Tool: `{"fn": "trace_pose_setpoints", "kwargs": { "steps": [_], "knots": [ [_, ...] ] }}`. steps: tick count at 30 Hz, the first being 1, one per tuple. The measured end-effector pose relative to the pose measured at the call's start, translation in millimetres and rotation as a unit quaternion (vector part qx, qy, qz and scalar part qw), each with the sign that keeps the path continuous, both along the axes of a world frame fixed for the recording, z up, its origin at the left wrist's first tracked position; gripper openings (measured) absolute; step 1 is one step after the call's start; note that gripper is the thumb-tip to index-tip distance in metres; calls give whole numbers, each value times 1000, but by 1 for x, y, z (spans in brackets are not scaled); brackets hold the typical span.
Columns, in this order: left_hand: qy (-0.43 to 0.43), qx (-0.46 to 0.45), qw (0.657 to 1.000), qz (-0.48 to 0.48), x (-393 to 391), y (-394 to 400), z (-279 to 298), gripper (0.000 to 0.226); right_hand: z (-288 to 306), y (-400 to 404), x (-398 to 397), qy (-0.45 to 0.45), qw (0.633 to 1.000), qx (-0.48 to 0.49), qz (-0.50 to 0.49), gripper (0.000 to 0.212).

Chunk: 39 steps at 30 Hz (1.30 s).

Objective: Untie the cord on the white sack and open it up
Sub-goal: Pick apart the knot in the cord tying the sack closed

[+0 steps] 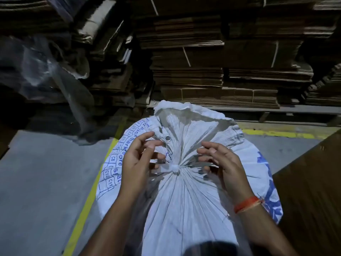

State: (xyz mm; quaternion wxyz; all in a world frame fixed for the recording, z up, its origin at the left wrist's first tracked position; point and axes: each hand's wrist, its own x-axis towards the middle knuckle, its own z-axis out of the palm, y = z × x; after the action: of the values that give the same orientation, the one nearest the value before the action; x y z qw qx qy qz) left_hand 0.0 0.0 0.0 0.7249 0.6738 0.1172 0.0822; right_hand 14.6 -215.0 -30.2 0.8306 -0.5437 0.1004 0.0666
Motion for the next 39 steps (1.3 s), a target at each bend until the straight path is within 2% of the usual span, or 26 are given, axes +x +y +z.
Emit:
{"fn": "trace_pose_setpoints", "kwargs": {
  "steps": [4, 9, 14, 20, 23, 25, 28, 29, 31, 34, 36, 39],
  "knots": [
    [8, -3, 1000, 0, -5, 5, -7, 24, 1, 5, -1, -8, 1000, 4, 7, 23],
    [3, 34, 999, -8, -5, 14, -15, 21, -3, 9, -2, -10, 1000, -17, 22, 28],
    [78, 29, 996, 19, 0, 19, -22, 15, -4, 14, -3, -10, 998, -41, 38, 20],
    [133, -10, 991, -25, 2, 15, -25, 18, -3, 20, -6, -17, 995, -66, 69, 18],
    [154, -29, 986, -60, 1, 12, -27, 21, -8, 24, -8, -67, 978, -180, 87, 21],
    [162, -48, 983, -65, 3, 13, -29, 22, -10, 25, -10, -109, 949, -280, 96, 29],
    [177, -52, 979, -85, 4, 13, -29, 21, -17, 26, -14, -191, 856, -463, 127, 46],
    [175, -41, 979, -96, 3, 13, -31, 20, -20, 27, -15, -205, 832, -495, 142, 49],
    [162, -15, 978, -132, 3, 14, -33, 18, -26, 33, -17, -216, 810, -522, 160, 50],
    [119, 61, 977, -165, 2, 15, -38, 19, -32, 39, -17, -224, 814, -517, 139, 36],
    [89, 153, 969, -172, 3, 16, -43, 21, -34, 40, -14, -228, 826, -500, 123, 28],
    [40, 358, 906, -221, 7, 22, -54, 24, -33, 39, -12, -229, 829, -495, 127, 26]
  ]
}}
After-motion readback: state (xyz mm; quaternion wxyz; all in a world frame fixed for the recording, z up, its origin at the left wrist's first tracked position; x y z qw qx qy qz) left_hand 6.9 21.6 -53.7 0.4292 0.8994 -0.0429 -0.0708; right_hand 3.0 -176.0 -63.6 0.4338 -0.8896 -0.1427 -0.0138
